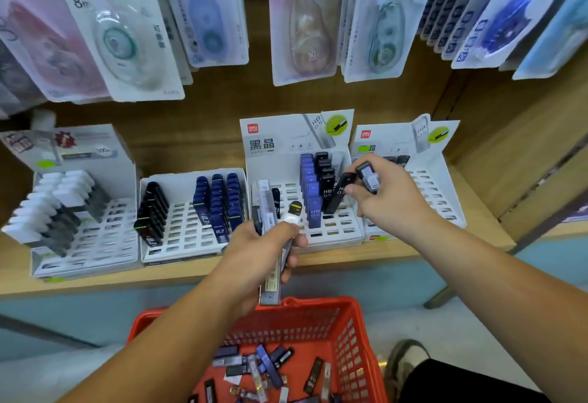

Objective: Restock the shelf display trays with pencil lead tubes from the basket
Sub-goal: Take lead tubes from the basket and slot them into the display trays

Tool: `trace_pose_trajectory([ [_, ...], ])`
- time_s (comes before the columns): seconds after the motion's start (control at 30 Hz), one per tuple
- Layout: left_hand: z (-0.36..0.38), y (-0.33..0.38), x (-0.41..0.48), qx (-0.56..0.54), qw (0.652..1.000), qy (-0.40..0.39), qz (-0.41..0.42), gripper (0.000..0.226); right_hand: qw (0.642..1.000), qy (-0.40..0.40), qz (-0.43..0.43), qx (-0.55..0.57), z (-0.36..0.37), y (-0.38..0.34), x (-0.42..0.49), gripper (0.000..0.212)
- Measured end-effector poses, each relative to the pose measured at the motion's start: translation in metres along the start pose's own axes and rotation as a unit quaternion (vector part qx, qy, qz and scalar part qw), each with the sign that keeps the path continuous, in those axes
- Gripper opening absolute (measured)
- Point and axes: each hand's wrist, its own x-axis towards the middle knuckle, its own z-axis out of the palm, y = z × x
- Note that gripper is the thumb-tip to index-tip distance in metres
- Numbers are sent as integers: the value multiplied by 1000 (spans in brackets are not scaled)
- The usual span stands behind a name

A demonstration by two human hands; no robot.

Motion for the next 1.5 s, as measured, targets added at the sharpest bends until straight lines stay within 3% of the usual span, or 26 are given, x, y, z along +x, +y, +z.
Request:
trace_pose_trajectory([
  [0.33, -5, -4, -1, -30, 999, -8, 11, 29, 990, -40, -32, -133, 15, 0, -3, 16],
  [0.4, -7, -2, -2, -46, 999, -17, 8, 42, 989, -23, -24, -142, 15, -4, -3, 25],
  [0.47, -9, 0, -2, -49, 998, -28, -7, 57, 993, 12, -13, -116, 10, -14, -5, 35],
  [0.57, -10, 0, -1, -46, 998, -34, -24, 53, 998, 60, -15, -30, 2, -34, -9, 10],
  [0.63, -9, -1, 0, -50, 998, -41, -23, 51, 999, 27, -9, 31, 0, -47, -16, 11],
  [0.73, -5, 2, -2, -53, 997, -58, -10, 45, 988, -84, 56, 117, 1, -58, -27, 14],
  [0.83, -2, 5, -7, -48, 996, -79, 15, 34, 976, -133, 118, 123, 5, -60, -33, 13],
  [0.97, -4, 5, -8, -35, 997, -64, 39, 24, 972, -90, 154, 152, 1, -58, -29, 14],
  [1.1, -7, 3, -8, -13, 999, -37, 34, 30, 976, -30, 138, 165, -3, -55, -26, 13],
  [1.3, -10, -3, -9, -2, 998, -7, 56, 37, 965, -69, 135, 214, 10, -59, -33, 13],
  [1.5, -43, -10, -33, -43, 997, 14, 60, 26, 969, -118, 96, 193, 34, -84, -45, 32],
])
